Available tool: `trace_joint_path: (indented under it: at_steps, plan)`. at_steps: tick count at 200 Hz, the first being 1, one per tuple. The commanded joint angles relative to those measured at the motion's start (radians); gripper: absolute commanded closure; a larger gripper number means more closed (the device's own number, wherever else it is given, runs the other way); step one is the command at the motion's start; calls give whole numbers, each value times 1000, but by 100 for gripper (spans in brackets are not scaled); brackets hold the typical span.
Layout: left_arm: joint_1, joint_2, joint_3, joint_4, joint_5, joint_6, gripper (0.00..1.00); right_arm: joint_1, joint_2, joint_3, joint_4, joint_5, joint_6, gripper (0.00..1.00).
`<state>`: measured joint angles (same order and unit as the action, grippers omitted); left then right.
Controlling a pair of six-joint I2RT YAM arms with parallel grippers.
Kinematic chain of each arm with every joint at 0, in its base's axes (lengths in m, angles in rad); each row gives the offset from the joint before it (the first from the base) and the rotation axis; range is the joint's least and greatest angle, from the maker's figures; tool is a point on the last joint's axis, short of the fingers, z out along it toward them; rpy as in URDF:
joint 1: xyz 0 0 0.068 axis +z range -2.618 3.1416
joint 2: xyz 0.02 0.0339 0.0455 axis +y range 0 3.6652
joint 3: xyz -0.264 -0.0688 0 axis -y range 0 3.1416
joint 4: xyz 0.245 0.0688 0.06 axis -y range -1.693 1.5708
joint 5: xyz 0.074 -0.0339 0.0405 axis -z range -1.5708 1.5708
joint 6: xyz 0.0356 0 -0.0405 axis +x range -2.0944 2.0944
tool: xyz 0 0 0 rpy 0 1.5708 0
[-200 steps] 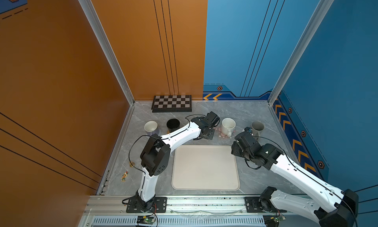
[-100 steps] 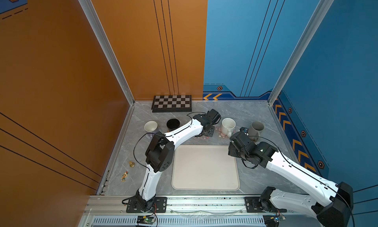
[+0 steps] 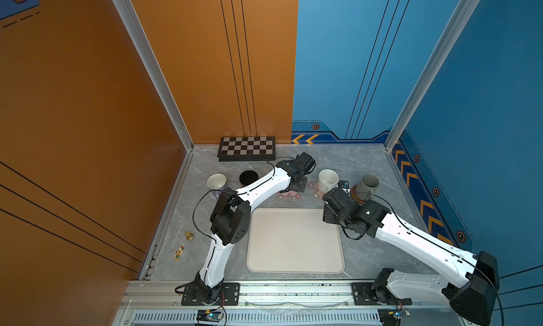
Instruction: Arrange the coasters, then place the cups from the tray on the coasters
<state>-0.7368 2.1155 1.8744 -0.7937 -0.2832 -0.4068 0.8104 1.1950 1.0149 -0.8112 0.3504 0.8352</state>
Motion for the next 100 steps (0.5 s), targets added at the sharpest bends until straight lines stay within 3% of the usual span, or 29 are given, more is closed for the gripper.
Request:
trace_joint_path:
  at_steps: [1, 100]
  plan:
    - [4, -40, 46, 34, -63, 22, 100, 15, -19, 7, -23, 69, -7, 35]
    - [-13, -83, 29, 33, -114, 22, 100, 35, -125, -114, 102, 110, -5, 34]
